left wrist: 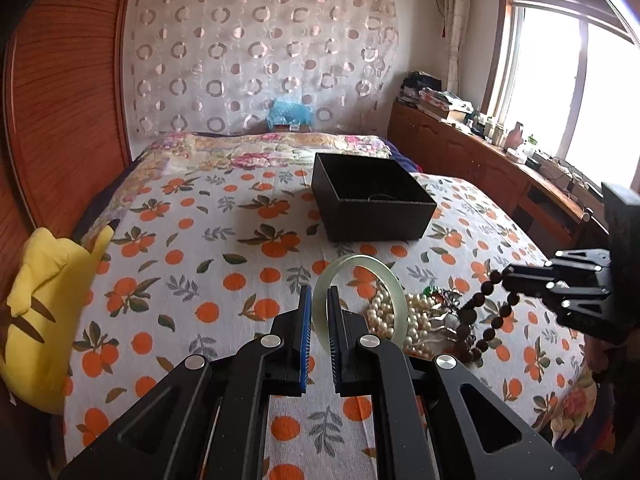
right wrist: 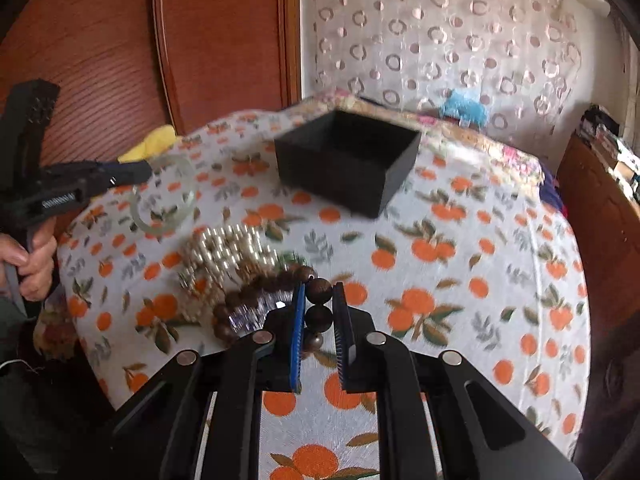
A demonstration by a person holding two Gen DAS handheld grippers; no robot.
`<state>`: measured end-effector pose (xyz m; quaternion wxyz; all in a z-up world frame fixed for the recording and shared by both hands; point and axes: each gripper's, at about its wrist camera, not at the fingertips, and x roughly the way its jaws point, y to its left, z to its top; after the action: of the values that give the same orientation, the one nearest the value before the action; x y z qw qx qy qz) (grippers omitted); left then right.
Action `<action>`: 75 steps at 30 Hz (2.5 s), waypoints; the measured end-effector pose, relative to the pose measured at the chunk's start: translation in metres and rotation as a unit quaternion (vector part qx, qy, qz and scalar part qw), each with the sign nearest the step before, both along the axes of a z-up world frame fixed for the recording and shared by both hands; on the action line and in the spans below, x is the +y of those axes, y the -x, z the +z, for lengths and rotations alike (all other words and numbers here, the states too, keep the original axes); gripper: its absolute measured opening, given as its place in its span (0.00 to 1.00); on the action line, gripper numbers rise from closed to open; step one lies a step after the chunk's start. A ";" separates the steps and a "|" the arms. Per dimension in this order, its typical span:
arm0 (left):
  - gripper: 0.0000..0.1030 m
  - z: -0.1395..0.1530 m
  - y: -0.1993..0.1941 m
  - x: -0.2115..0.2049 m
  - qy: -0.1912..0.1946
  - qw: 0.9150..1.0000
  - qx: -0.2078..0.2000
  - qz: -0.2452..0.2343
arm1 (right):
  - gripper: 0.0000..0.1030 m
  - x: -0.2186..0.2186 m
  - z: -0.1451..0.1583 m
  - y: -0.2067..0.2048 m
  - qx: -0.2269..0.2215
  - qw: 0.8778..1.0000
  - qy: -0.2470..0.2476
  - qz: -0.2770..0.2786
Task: Organize jewelry
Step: 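Lift both held pieces over the black box, lower them in and release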
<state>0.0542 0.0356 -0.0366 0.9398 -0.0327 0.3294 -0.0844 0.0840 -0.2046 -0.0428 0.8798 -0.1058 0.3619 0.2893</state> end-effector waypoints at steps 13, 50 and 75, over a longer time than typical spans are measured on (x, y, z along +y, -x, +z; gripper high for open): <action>0.07 0.012 -0.015 -0.009 -0.010 1.000 -0.021 -0.005 | 0.15 -0.001 0.054 -0.026 -0.054 0.998 -0.026 -0.006; 0.07 0.027 -0.110 -0.035 -0.043 0.998 -0.031 -0.013 | 0.18 0.033 0.033 -0.155 -0.003 0.998 -0.041 -0.037; 0.07 -0.002 -0.183 -0.073 -0.090 0.996 0.016 -0.014 | 0.19 -0.043 0.002 -0.109 0.010 0.996 -0.057 -0.071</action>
<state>0.2376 -0.0372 -0.0384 0.9323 0.0556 0.3512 -0.0669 0.1927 -0.2478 -0.0408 0.8989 -0.0267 0.3604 0.2476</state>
